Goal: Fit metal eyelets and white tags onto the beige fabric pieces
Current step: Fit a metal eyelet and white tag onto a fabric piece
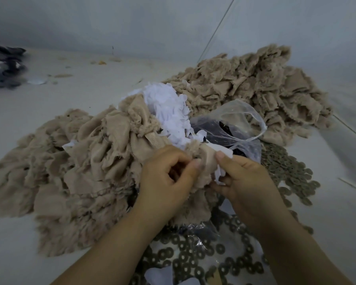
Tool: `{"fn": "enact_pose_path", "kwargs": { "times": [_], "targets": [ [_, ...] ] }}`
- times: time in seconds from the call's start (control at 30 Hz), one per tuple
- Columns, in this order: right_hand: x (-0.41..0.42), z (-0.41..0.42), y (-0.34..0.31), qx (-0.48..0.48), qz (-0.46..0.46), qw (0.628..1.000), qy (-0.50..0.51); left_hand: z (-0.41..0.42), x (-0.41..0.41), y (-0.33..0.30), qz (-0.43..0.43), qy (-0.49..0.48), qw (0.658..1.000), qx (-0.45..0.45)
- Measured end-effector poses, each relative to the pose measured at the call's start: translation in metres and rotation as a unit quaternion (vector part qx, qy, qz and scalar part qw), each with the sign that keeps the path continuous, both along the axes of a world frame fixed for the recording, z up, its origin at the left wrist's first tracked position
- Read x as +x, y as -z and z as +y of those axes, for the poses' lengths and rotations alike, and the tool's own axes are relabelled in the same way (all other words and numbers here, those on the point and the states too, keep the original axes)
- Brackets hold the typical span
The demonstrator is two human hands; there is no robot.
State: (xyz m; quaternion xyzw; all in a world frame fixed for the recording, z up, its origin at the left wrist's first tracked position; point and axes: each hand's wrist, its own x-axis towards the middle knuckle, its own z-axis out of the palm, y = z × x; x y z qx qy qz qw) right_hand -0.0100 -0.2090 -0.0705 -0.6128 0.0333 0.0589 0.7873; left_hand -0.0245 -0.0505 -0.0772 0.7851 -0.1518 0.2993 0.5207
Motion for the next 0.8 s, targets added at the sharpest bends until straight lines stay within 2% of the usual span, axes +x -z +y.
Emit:
{"fn": "enact_pose_path", "kwargs": {
  "times": [0.13, 0.27, 0.4, 0.63, 0.8],
  "targets": [
    [-0.005, 0.005, 0.000, -0.010, -0.013, 1.000, -0.007, -0.005, -0.004, 0.004, -0.001, 0.042, 0.998, 0.037],
    [-0.007, 0.009, 0.002, 0.012, -0.022, 1.000, -0.008, -0.012, -0.005, 0.007, -0.009, 0.000, 0.997, 0.077],
    [-0.007, 0.011, 0.008, -0.007, -0.041, 0.999, -0.007, -0.019, -0.005, 0.009, -0.034, -0.055, 0.995, 0.074],
    [-0.008, 0.010, 0.005, 0.020, -0.069, 0.997, -0.019, -0.017, -0.008, 0.010, -0.083, -0.057, 0.994, 0.049],
    [-0.011, 0.011, 0.006, -0.088, -0.128, 0.988, -0.022, -0.010, -0.007, 0.009, -0.086, -0.059, 0.992, 0.074]
  ]
}}
